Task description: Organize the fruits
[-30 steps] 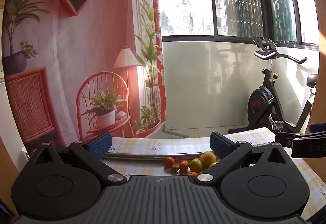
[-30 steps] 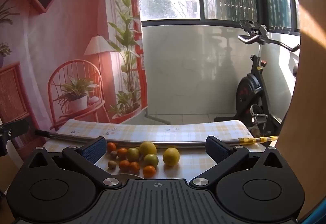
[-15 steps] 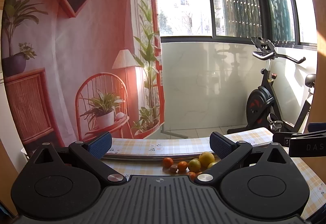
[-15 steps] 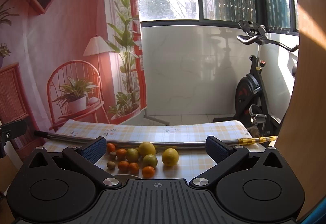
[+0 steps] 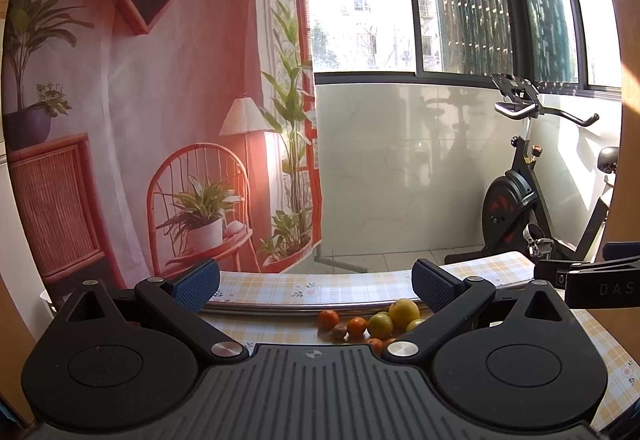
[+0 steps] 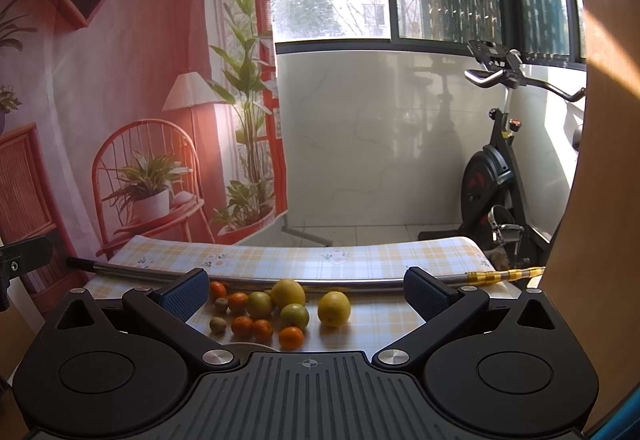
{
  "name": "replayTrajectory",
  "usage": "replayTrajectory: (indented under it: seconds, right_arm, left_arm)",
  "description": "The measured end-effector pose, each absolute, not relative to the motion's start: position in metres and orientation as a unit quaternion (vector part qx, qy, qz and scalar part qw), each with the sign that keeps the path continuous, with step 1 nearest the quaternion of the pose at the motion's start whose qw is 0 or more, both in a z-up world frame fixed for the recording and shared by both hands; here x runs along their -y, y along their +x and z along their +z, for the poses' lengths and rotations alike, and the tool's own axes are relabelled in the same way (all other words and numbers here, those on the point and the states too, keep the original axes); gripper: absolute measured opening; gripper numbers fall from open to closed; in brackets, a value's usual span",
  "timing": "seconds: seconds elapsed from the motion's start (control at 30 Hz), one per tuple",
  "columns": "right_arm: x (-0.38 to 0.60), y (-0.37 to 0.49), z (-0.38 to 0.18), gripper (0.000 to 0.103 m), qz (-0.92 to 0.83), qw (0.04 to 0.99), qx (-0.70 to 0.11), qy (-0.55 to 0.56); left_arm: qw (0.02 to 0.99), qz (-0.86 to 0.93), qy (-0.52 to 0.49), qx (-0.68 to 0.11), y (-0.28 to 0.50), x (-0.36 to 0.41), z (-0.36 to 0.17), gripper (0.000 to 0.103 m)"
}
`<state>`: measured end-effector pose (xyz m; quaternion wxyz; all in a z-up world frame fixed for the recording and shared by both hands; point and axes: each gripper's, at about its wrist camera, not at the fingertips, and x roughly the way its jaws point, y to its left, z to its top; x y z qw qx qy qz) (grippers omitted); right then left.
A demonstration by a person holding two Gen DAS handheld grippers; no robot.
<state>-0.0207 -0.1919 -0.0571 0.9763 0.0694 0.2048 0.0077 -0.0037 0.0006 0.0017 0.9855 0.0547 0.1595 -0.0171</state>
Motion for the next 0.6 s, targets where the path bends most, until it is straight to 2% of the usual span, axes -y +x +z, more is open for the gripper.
replayTrajectory:
  seconds: [0.6]
  right_arm:
    - [0.1914,-0.0217,-0.0552,0.103,0.006,0.977,-0.204,0.069]
  left_arm:
    - [0.986,-0.018,0.053,-0.158,-0.0043,-0.0001,0.0020,0.103]
